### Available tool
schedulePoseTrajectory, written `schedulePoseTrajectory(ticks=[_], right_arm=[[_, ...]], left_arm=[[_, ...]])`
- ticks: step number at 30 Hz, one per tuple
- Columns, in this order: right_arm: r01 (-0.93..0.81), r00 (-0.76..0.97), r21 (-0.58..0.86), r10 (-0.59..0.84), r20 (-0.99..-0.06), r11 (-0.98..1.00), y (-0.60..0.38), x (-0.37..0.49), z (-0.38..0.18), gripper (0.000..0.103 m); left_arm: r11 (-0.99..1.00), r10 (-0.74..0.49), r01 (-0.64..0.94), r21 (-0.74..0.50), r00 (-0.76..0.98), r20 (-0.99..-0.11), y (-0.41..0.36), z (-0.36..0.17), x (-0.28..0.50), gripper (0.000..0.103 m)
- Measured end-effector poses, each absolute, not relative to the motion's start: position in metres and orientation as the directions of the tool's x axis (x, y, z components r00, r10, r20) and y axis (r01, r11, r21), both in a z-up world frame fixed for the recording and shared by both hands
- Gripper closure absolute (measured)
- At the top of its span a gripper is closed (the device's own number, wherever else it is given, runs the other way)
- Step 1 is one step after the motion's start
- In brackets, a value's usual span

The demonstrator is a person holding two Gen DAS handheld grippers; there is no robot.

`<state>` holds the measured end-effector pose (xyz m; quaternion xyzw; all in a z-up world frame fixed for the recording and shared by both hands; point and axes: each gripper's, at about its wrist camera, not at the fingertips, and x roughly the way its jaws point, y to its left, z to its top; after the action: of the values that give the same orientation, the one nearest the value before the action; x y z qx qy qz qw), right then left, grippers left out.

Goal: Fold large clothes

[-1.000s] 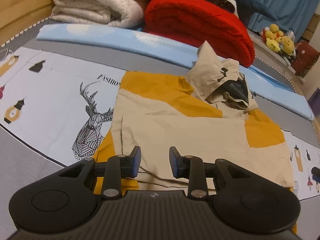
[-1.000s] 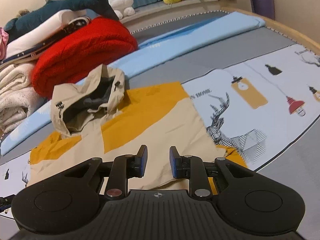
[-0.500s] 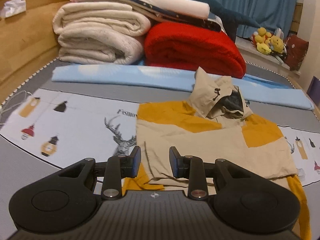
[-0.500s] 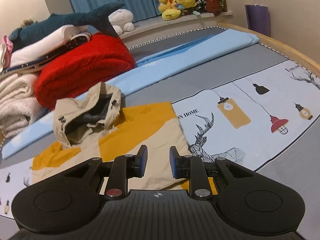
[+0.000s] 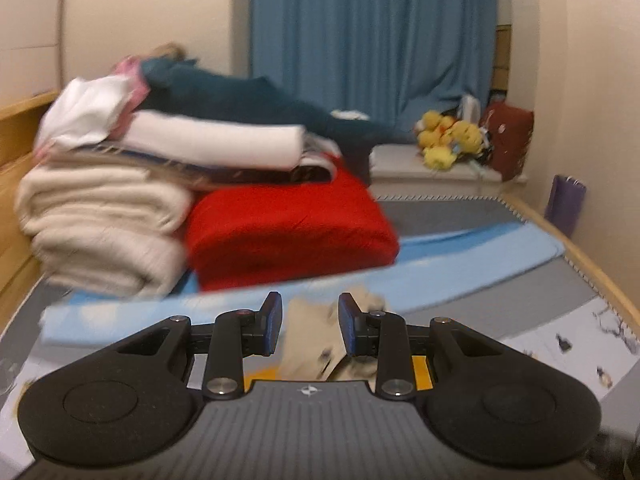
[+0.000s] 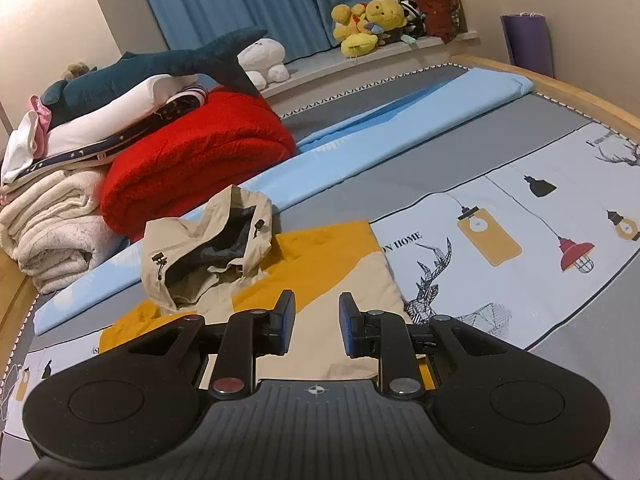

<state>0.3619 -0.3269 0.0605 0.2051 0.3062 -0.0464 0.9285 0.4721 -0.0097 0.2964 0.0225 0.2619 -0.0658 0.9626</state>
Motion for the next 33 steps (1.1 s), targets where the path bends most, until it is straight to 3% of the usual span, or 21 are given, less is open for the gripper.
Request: schedulePoseTrajectory(ticks=[3,8,12,13,15,17,23,25,26,27,29,33], right_arm=[[0.230,0.800,0.361,0.036,-0.599,0.904,-0.333,0.366,0.052,0.078],[0.259,0.787,0.355,0.016,-0.616,0.898,-0.336,0.375,0.034,0.089],[0.307,0.760,0.374,0.012,-0.649,0.875,-0.345,0.388,0.021,0.090],[0.315,0.754,0.368,0.004,-0.656,0.875,-0.347,0.391,0.019,0.090],[0.319,0.750,0.370,0.006,-0.662,0.872,-0.350,0.397,0.016,0.090],[0.326,0.741,0.362,0.001,-0.671,0.873,-0.354,0.403,0.013,0.089],[0.379,0.697,0.342,-0.023,-0.717,0.860,-0.367,0.415,-0.002,0.089],[0.386,0.688,0.339,-0.023,-0.725,0.858,-0.369,0.417,-0.004,0.089],[0.385,0.686,0.338,-0.022,-0.727,0.859,-0.368,0.418,-0.005,0.089],[0.383,0.686,0.335,-0.023,-0.727,0.861,-0.368,0.418,-0.005,0.089],[0.383,0.684,0.324,-0.030,-0.729,0.865,-0.367,0.420,-0.005,0.089],[0.390,0.684,0.336,-0.025,-0.729,0.857,-0.366,0.419,-0.004,0.089]], left_arm=[[0.988,-0.140,0.154,-0.018,0.839,-0.525,-0.044,0.264,0.530,0.069],[0.989,-0.119,0.148,-0.012,0.749,-0.652,-0.093,0.149,0.624,0.069],[0.987,-0.106,0.159,0.014,0.720,-0.686,-0.124,0.074,0.678,0.068],[0.988,-0.101,0.151,0.012,0.716,-0.691,-0.129,0.059,0.692,0.065],[0.992,-0.080,0.128,0.016,0.709,-0.701,-0.140,0.032,0.716,0.040],[0.993,-0.051,0.114,0.040,0.700,-0.712,-0.142,0.007,0.738,0.027],[0.980,0.080,0.080,0.180,0.674,-0.735,-0.150,-0.049,0.783,0.026],[0.968,0.112,0.093,0.233,0.671,-0.733,-0.149,-0.058,0.788,0.041],[0.962,0.114,0.112,0.251,0.669,-0.735,-0.148,-0.058,0.787,0.075],[0.954,0.114,0.134,0.268,0.666,-0.737,-0.145,-0.057,0.786,0.101],[0.947,0.105,0.146,0.287,0.701,-0.705,-0.137,-0.040,0.773,0.103],[0.922,-0.083,0.281,0.267,0.816,-0.573,-0.112,0.018,0.689,0.103]])
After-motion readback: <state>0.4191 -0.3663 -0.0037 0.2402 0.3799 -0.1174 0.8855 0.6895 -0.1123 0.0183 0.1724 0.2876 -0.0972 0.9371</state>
